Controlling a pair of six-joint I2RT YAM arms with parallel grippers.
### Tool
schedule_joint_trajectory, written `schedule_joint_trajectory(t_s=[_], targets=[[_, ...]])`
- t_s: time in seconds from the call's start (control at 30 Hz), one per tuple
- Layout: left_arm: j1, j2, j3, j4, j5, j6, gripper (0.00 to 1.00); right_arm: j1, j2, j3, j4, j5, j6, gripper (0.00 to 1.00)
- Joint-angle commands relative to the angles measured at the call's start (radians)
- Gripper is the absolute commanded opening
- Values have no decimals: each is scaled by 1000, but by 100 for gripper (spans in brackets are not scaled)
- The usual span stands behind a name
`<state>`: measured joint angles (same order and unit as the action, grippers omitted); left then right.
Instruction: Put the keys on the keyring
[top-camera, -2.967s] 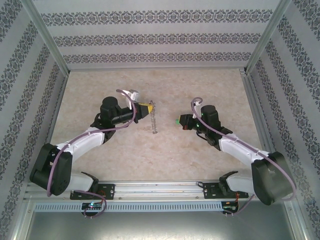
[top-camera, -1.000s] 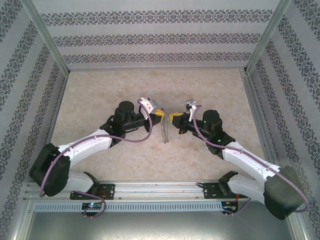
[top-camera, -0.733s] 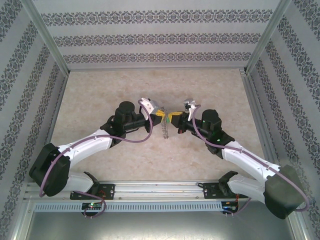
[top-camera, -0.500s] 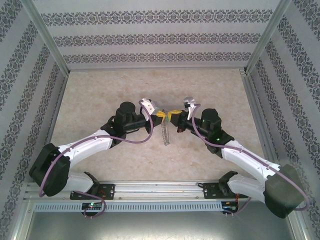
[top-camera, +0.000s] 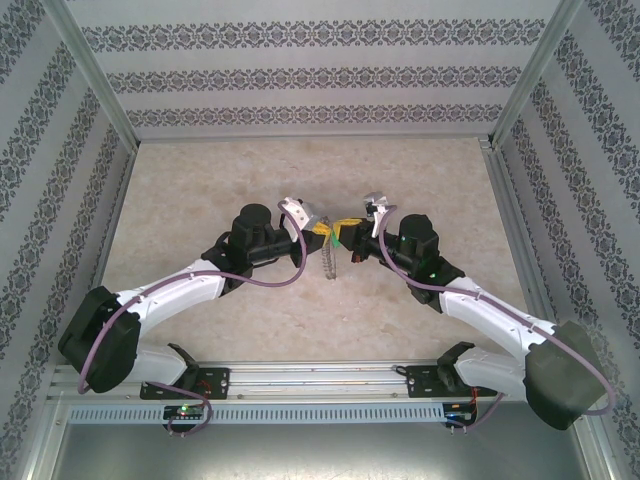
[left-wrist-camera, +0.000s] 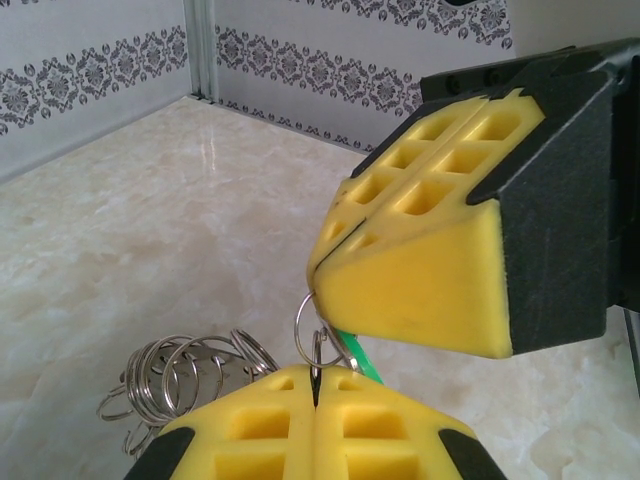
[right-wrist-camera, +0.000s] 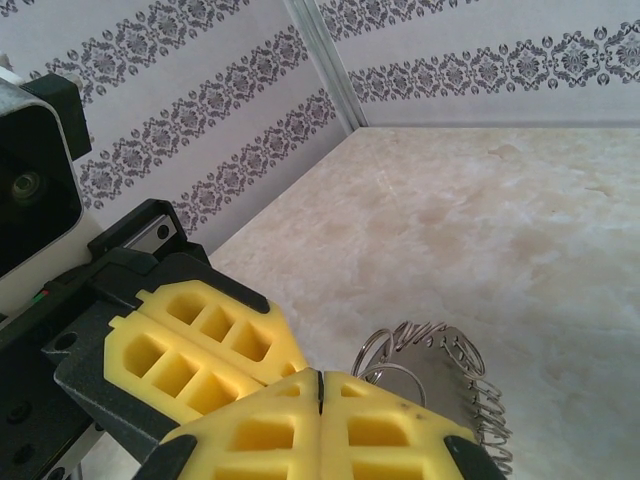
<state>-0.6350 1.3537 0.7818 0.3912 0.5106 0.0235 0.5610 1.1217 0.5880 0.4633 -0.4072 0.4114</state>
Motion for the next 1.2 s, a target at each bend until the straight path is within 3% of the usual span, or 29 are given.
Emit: schedule_joint_trajectory(t_s=[0.0, 0.57, 1.03, 1.07, 1.17], targets=[[-18, -48, 8, 30, 5, 21, 0, -5, 2, -1, 20, 30, -29, 0], [-19, -67, 1, 54, 6, 4, 0, -59, -5, -54, 38, 21, -11, 0], [-20, -51, -21, 132, -20, -17, 0, -67, 23, -30, 21, -137, 5, 0], [-20, -49, -25, 142, -23, -17, 0, -73, 19, -33, 21, -147, 12, 4], [-20, -47, -34, 169, -29, -19, 0, -103, -9, -56, 30, -145, 34, 34]])
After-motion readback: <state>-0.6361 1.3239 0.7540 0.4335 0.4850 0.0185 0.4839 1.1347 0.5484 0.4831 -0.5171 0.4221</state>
